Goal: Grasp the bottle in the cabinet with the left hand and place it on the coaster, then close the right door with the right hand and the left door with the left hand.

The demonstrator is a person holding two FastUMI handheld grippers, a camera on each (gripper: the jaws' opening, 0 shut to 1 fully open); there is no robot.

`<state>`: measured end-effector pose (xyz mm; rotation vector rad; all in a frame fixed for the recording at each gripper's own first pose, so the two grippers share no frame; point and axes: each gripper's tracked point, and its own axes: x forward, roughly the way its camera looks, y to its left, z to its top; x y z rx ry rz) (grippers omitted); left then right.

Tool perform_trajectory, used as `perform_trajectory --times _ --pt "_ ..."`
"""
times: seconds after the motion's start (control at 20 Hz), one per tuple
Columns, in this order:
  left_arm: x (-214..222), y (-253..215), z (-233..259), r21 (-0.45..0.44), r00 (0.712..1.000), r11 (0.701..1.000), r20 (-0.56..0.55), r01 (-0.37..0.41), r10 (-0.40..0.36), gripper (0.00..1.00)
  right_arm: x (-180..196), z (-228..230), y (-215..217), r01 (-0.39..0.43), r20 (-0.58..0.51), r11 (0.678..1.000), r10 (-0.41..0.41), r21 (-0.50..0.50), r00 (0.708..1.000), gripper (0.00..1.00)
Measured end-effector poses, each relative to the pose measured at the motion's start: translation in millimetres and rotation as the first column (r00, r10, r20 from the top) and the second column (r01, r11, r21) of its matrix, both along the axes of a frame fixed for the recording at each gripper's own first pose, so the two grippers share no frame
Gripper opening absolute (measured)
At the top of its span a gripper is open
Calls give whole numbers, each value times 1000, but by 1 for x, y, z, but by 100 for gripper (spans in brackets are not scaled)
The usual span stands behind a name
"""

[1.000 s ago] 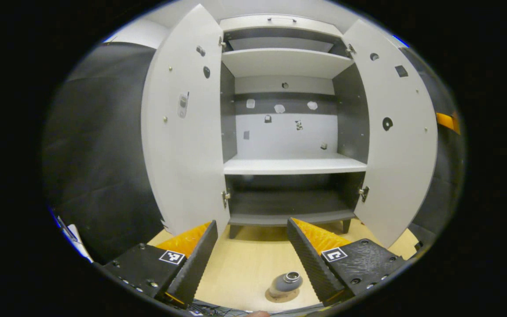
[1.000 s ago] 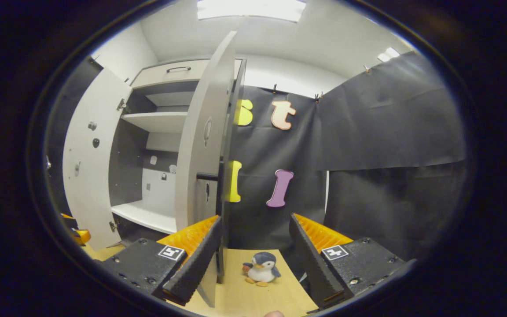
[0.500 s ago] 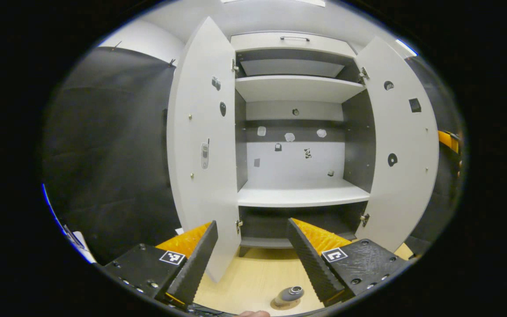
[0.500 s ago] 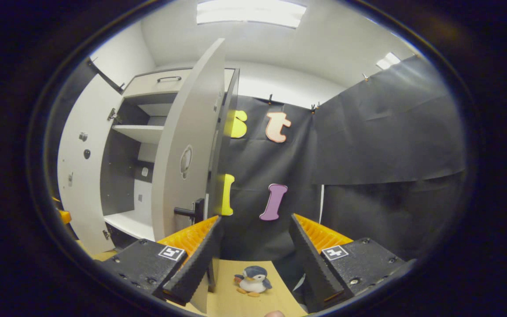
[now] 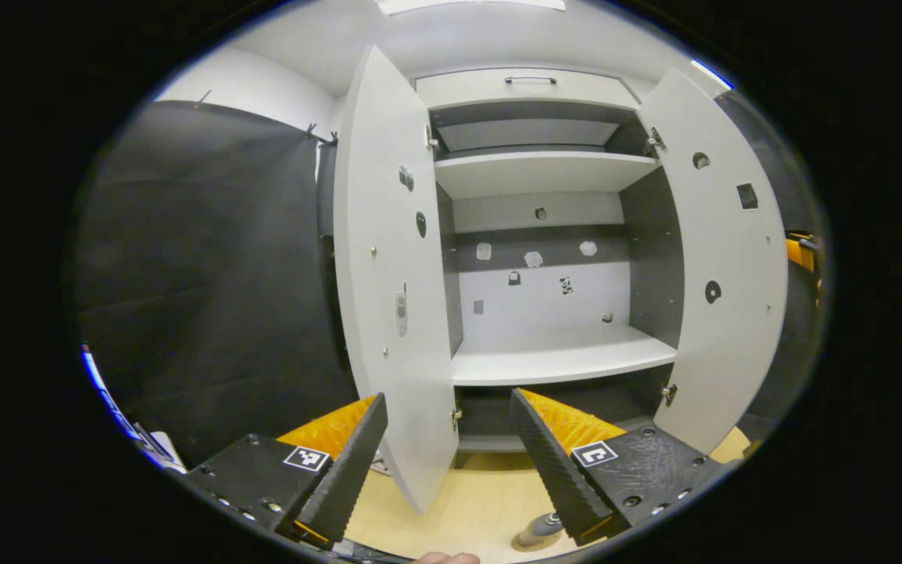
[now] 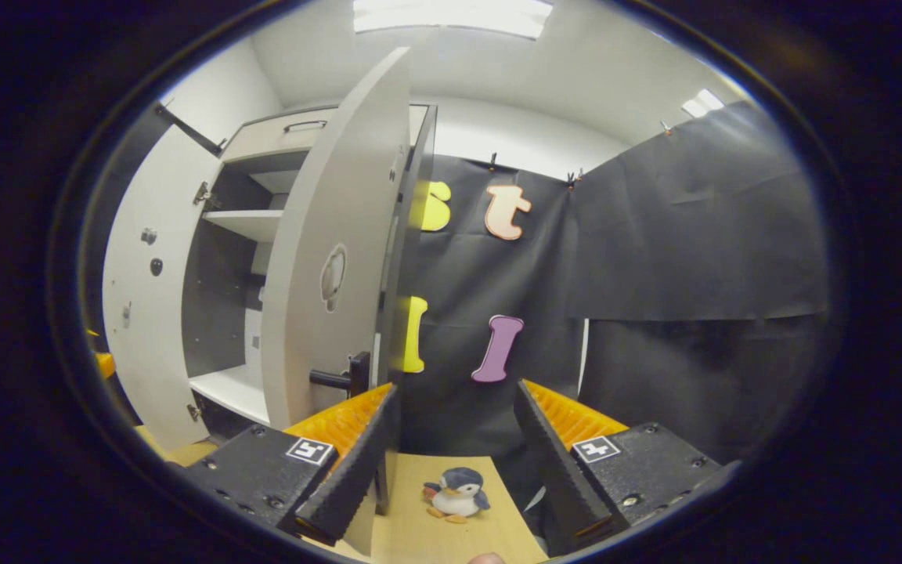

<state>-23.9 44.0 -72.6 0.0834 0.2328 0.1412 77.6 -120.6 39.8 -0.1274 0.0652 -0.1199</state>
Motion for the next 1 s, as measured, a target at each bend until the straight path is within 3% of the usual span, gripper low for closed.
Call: perform_trajectory --times 0.25,0.5,0.7,1.0 --pt "1 15 -6 0 999 999 -14 -33 33 98 -2 -13 15 -67 -60 994 72 83 996 95" --pt "2 34 -5 -44 997 996 -19 -78 77 98 -3 -14 21 -84 -72 995 88 59 994 95" --pt "0 48 0 -51 995 993 -3 -103 103 97 -1 -19 58 -194 -87 975 204 111 975 94" --pt "-6 71 1 -43 990 989 -1 -142 142 97 10 -22 102 -282 -76 952 292 115 953 92"
